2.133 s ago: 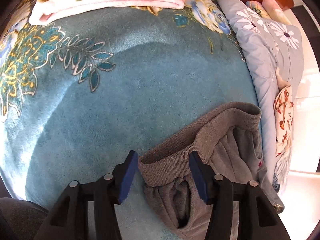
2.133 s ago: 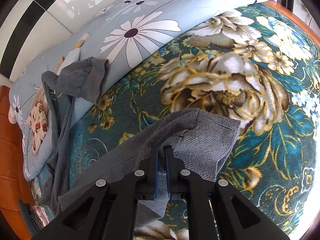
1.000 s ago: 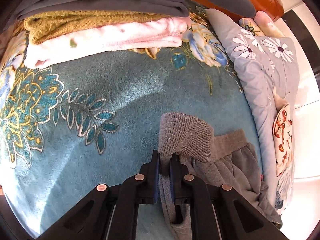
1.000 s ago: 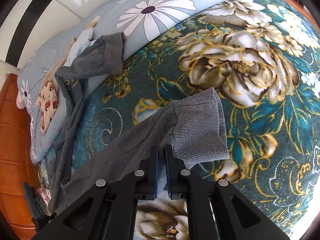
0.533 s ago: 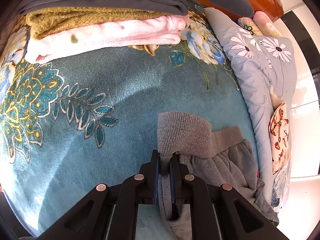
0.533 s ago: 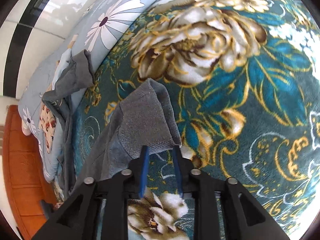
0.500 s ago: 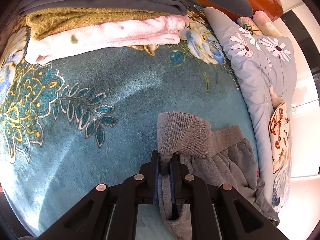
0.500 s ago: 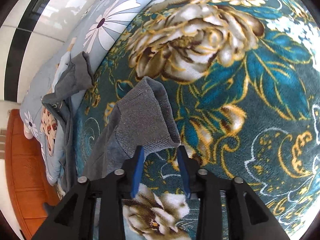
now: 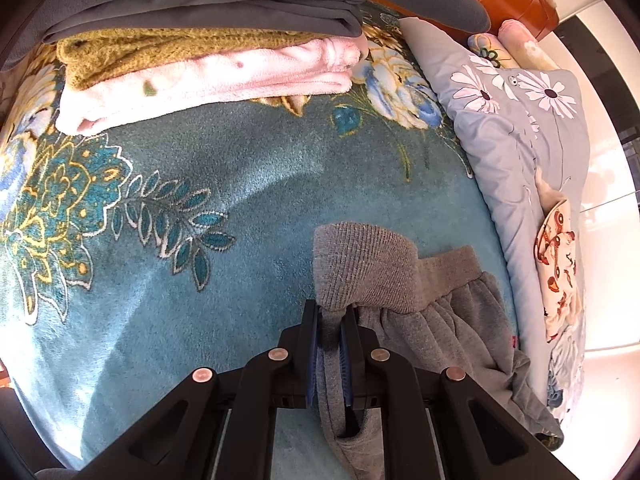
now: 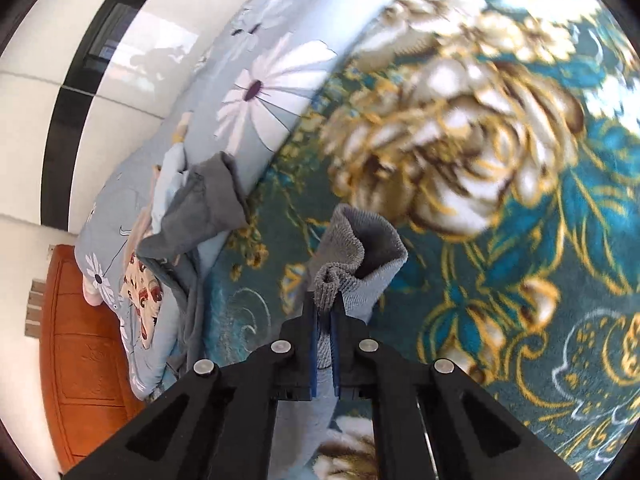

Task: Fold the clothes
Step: 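Lay the sleeve cuff down and open the right gripper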

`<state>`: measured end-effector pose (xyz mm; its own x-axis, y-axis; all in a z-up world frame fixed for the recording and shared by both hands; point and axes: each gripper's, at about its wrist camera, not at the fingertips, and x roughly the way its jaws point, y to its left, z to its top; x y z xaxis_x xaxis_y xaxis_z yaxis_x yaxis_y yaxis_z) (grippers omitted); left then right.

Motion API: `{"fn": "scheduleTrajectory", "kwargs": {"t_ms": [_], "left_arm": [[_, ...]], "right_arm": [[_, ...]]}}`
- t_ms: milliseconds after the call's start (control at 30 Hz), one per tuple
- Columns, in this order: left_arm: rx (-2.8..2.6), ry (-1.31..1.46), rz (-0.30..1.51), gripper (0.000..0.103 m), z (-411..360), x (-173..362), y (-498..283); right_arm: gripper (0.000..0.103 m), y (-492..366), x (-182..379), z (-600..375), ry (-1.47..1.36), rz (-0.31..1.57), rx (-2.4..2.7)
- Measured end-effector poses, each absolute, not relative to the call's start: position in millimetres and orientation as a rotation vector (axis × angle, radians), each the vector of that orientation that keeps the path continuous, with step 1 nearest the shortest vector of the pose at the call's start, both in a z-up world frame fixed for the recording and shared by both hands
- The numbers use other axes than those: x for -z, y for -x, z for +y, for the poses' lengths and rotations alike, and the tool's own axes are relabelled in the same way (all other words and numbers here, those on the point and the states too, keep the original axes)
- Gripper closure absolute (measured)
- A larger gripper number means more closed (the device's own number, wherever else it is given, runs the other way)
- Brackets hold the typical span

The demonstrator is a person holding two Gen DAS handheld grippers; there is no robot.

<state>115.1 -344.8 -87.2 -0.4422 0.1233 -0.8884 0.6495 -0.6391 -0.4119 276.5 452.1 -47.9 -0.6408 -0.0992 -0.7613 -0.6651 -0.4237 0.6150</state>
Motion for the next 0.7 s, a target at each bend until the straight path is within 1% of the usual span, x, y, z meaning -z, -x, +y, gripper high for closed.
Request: {"fn": "scheduleTrajectory", "kwargs": {"t_ms": [67,200,333,400,467,500,533,600,633,700], "left_arm": [[2.137,-1.415,1.101,0.092,-345.2,88.1,-115.4],[2.127,-1.419,1.105,0.09,-345.9,89.8,-115.9],[2.128,-1.415,1.13,0.09,-346.7,89.5,-118.3],[2.122,-1.413,1.142,0.09,-347.7,90.7,-118.7],[2.108,-1.42,1.143,0.09,-347.6,93.2,-117.8],[2.101,-1.426,1.138,0.09,-347.0,94.6,-117.0],[2.094,-1.433,1.133,0.09,-346.2,96.0,-116.1],[2.085,-1.447,1.118,0.09,-344.5,98.4,-114.3],[2.082,-1.453,1.109,0.089,-343.7,99.4,-113.4],[2.075,-1.466,1.097,0.089,-342.5,101.3,-112.1]], "right_arm": [[0.098,-251.6,28.5,451.1,1.061,1.323,-2.204],[0.097,-196.7,36.8,435.9,1.174,1.274,-2.223],[0.093,-153.8,72.1,414.2,1.362,1.318,-2.167],[0.086,-147.4,75.9,409.4,1.374,1.311,-2.179],[0.071,-149.4,69.1,409.3,1.327,1.339,-2.243],[0.068,-152.9,64.1,410.9,1.301,1.33,-2.272],[0.066,-156.6,59.0,412.6,1.274,1.32,-2.301],[0.066,-164.8,52.7,416.8,1.261,1.234,-2.32],[0.066,-165.7,53.5,417.7,1.294,1.17,-2.298],[0.066,-164.7,62.5,418.2,1.372,1.097,-2.268]]}}
